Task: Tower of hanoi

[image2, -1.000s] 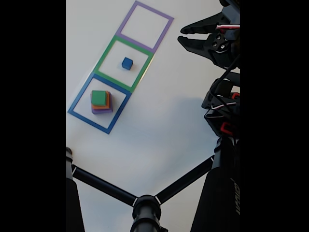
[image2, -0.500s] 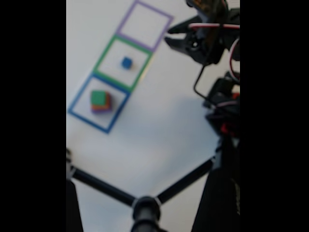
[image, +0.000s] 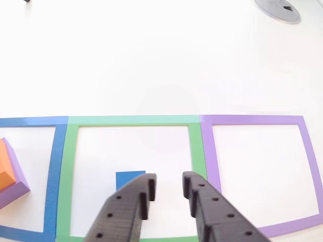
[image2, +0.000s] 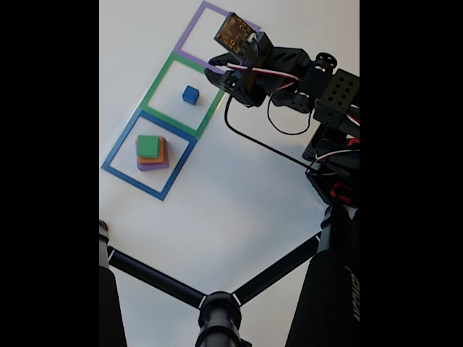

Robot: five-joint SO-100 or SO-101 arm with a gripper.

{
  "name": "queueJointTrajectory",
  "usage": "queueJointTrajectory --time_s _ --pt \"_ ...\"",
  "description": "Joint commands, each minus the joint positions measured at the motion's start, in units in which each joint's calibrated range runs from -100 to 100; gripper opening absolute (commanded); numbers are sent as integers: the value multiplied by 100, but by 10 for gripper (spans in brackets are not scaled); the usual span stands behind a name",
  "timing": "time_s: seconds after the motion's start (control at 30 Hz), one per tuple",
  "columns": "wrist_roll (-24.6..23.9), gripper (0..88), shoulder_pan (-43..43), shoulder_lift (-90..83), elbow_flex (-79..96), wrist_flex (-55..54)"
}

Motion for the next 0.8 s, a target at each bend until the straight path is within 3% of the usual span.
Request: queueJointTrajectory --time_s 0.0,0.13,0.77 --pt "54 146 105 469 858 -2310" --pt "54 240 86 1131 1485 -3808" --pt "54 278 95 4078 1539 -6780"
